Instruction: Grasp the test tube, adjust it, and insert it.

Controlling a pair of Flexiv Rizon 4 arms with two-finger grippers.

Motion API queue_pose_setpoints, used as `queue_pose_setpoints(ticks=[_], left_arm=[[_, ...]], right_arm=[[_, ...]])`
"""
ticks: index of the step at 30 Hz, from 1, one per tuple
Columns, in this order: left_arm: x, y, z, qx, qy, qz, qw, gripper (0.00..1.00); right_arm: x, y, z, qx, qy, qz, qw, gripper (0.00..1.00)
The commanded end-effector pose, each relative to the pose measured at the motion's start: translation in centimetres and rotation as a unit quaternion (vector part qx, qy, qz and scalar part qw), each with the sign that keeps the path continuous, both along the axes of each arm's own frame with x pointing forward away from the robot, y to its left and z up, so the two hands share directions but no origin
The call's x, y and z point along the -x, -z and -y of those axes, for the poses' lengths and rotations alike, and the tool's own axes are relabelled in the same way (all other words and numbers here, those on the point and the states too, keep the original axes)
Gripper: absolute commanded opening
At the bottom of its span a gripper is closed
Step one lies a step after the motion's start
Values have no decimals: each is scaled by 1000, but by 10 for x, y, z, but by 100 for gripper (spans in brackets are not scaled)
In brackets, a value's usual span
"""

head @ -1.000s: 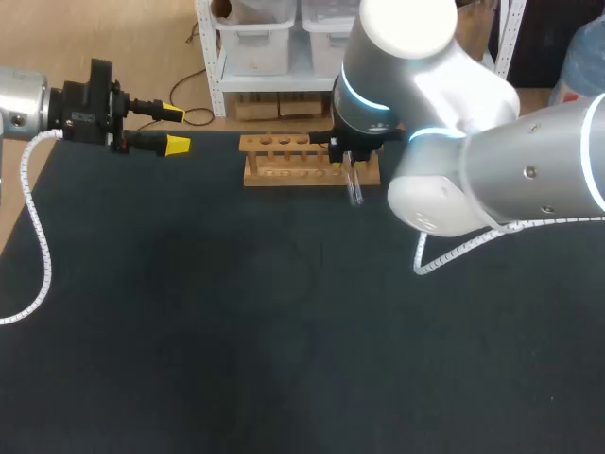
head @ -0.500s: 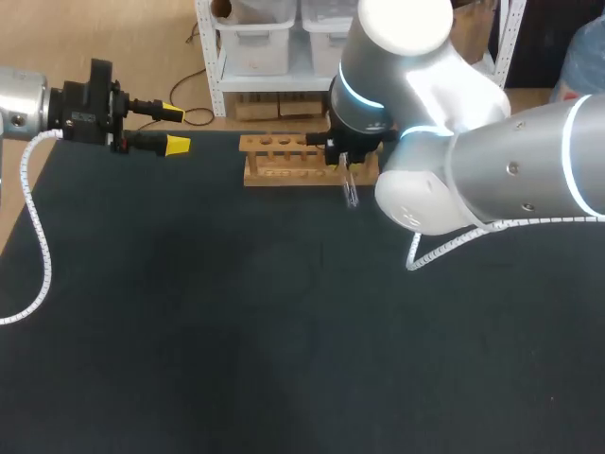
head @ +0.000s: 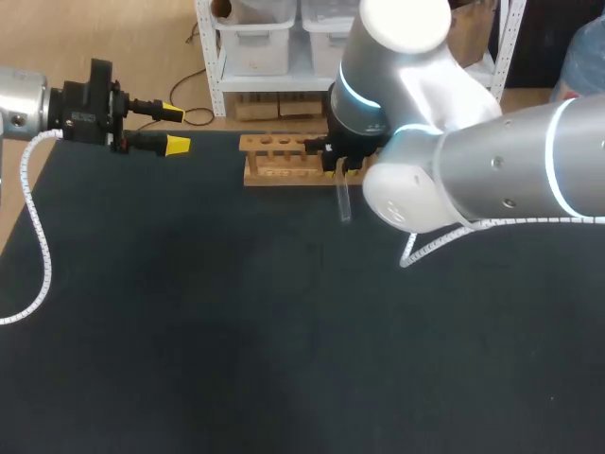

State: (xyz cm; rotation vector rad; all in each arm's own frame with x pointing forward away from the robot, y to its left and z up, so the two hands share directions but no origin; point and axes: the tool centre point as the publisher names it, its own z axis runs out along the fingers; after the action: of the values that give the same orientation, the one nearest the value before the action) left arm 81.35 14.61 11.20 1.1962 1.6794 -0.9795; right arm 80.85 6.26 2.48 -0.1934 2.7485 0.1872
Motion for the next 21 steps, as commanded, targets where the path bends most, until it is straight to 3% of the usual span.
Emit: queue_pose_setpoints(ticks=[1,8,21], left_arm=[[0,1,-1,1,0,2,1000,100],[0,1,-1,1,0,2,1000,100],[0,1,-1,1,0,2,1000,100]], right_arm=[[1,-2,0,1,1,-2,1000,0],[9,-11,3,3,10,6,1000,0],[42,-59,20,10,56,47,997,0]])
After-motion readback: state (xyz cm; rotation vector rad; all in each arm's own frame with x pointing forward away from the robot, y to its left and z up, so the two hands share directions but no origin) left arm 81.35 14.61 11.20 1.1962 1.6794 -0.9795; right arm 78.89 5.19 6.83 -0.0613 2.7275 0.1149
